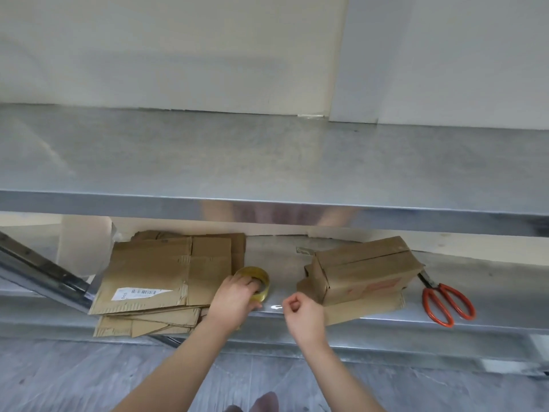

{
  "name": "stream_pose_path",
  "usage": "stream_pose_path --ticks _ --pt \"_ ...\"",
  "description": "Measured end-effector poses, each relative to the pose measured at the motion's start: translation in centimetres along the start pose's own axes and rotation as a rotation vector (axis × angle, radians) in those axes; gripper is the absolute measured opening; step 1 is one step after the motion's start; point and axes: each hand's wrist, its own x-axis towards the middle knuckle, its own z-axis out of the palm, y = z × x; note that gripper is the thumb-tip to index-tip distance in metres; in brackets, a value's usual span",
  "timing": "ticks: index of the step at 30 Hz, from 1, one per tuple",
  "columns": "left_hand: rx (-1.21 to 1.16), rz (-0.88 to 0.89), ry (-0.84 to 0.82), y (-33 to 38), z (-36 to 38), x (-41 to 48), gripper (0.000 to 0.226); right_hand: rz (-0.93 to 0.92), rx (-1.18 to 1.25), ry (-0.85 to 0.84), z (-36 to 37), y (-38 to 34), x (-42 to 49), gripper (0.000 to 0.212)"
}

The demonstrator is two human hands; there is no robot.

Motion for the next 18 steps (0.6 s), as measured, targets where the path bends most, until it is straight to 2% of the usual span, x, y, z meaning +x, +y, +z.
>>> stream_pose_path --ticks 5,8,13,18 --pt "-0.079 -0.039 0.060 -0.1 2.3 -0.5 0.067 -0.022 -0.304 0.002 1.2 0.8 1.0 0.015" --pt "-0.115 -0.030 0.099 -0.4 2.7 -0.9 0.075 -0.063 -0.407 0.032 1.6 1.2 1.2 0.018" --pt "-0.106 0.036 0.067 -0.8 2.7 -1.3 0.075 -0.061 -0.462 0.018 2.2 1.9 1.1 0.052" --pt "-0.104 0.050 0.073 -0.5 2.5 -2.2 0.071 -0.171 -0.503 -0.014 1.5 1.1 0.8 0.059"
